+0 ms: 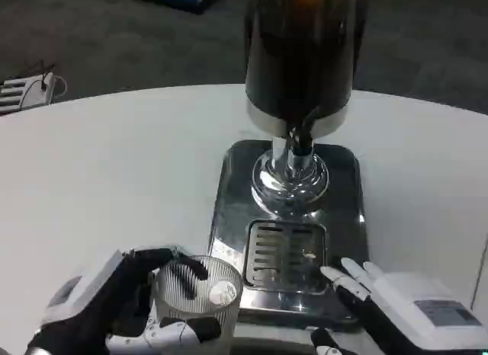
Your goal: Grasp the cup under the faucet to collect the drink, then remove the cup.
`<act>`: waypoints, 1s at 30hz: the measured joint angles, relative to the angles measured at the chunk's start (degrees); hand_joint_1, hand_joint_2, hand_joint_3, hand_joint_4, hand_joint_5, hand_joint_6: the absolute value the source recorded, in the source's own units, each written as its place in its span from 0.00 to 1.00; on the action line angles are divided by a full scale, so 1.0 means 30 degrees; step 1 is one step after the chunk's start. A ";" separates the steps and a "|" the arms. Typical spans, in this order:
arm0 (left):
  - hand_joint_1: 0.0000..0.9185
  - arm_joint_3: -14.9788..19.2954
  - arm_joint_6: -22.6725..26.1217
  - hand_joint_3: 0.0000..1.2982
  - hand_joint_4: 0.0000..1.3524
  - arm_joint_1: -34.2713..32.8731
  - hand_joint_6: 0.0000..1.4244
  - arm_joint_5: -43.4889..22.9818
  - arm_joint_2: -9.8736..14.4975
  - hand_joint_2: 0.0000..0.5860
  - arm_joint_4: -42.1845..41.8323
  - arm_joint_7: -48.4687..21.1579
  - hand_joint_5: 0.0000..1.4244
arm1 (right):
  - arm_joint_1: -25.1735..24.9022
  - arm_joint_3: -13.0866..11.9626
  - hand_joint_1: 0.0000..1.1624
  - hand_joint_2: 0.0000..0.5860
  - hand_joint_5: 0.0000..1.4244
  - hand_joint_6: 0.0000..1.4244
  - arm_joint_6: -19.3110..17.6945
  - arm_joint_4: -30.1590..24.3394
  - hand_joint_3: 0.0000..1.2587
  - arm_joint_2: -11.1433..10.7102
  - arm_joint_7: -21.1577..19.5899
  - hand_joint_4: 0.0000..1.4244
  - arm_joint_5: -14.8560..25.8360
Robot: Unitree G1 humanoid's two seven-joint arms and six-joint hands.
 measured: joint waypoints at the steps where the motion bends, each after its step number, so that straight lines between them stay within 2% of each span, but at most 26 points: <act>1: 0.56 0.0000 0.0000 0.74 0.82 0.0000 1.00 0.0000 0.0000 0.00 0.0000 0.0011 0.91 | 0.0000 0.0000 0.22 0.88 0.00 0.04 0.0000 0.0000 0.09 0.0000 0.0000 0.00 0.0001; 23: 0.56 0.0003 0.0017 0.73 0.82 0.0079 1.00 0.0239 -0.0054 0.00 0.0070 0.0637 0.91 | 0.0216 -0.0163 0.22 0.88 0.00 0.04 0.0040 -0.0171 0.09 0.0005 0.0000 0.00 -0.0001; 30: 0.56 -0.0020 0.0322 0.74 0.82 -0.2088 1.00 0.1290 -0.0309 0.00 0.2215 0.2169 0.91 | 0.0366 -0.0455 0.22 0.88 0.00 0.04 0.0069 -0.0281 0.09 0.0010 0.0000 0.00 -0.0008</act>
